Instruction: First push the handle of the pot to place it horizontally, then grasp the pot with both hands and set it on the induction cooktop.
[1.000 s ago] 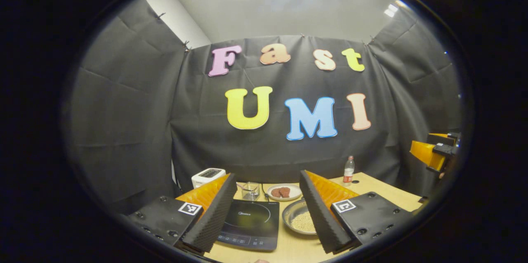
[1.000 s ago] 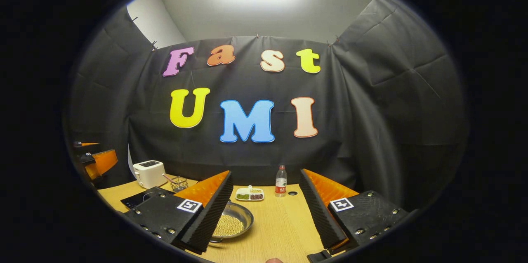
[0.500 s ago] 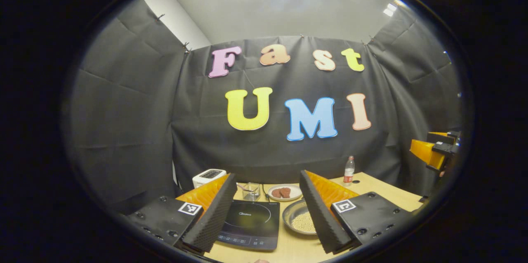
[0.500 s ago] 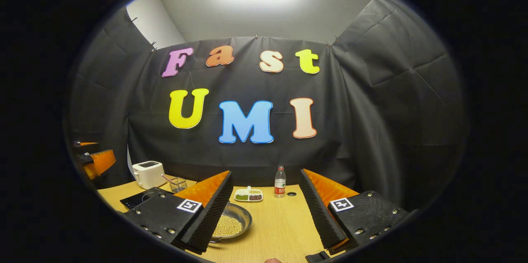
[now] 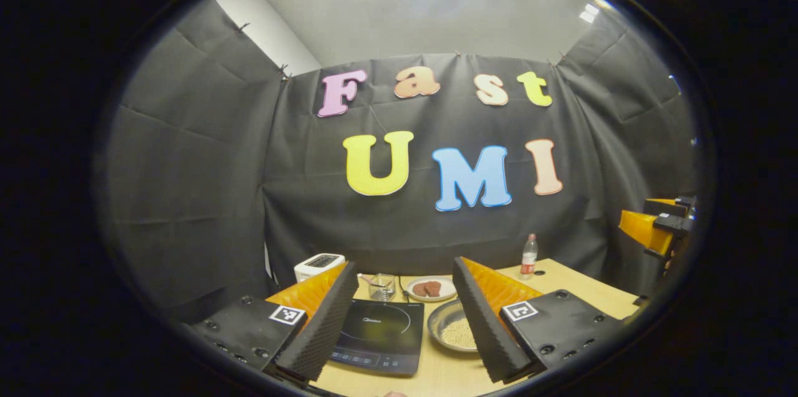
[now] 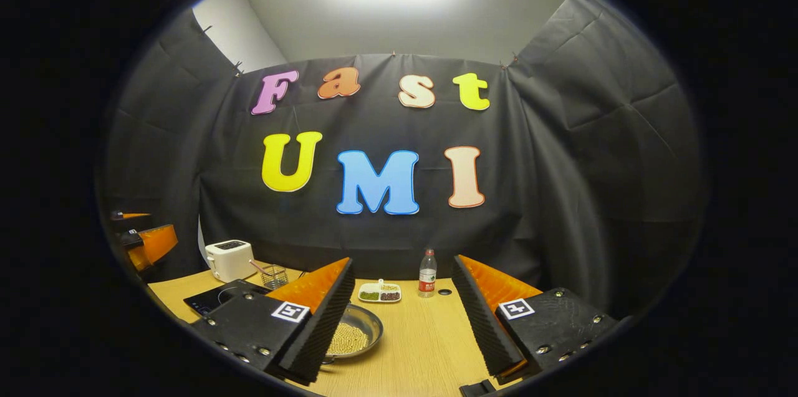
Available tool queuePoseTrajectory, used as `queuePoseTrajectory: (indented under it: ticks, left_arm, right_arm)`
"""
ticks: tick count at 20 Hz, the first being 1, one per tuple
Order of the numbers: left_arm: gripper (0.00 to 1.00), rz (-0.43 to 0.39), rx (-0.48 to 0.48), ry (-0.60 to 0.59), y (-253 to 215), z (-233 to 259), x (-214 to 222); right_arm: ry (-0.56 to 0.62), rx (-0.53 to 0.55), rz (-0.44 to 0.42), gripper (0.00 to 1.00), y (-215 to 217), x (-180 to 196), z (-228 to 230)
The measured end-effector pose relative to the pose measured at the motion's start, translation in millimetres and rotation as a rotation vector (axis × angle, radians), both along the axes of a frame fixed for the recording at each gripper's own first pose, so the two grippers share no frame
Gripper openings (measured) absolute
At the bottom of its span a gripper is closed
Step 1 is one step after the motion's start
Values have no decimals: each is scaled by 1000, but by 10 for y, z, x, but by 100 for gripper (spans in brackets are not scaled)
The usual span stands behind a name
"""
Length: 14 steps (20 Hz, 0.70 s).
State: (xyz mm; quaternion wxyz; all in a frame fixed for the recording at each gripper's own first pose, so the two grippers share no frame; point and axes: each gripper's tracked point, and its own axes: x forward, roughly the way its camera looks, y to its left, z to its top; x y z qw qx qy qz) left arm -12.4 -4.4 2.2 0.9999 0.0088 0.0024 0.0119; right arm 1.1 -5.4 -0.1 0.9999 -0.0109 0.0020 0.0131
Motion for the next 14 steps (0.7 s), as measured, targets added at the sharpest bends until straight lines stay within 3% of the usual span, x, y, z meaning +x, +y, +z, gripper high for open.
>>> queuePoseTrajectory:
  ticks: [2, 4, 6, 8, 12, 13, 14]
  left_arm:
    - [100, 2, 3, -1, 1, 20, -22]
    - [100, 6, 4, -3, -7, 37, -44]
    - [99, 8, -3, -2, -23, 32, -49]
    - [99, 11, -3, -2, -45, 24, -55]
    - [99, 13, -1, -9, -111, 67, -80]
    - [99, 14, 0, -12, -124, 82, -88]
    - [94, 15, 4, -15, -151, 86, -86]
  right_arm:
    - [1, -3, 4, 92, 0, -4, -12]
    - [5, -4, 9, 77, 3, -30, -9]
    - [6, -12, -3, 75, -30, -42, -40]
    - [7, -11, 5, 53, -35, -57, -14]
    - [44, -5, 49, 51, 7, -50, -107]
    - [37, -4, 4, 51, -72, -160, -17]
    - [16, 13, -3, 29, -162, -22, -53]
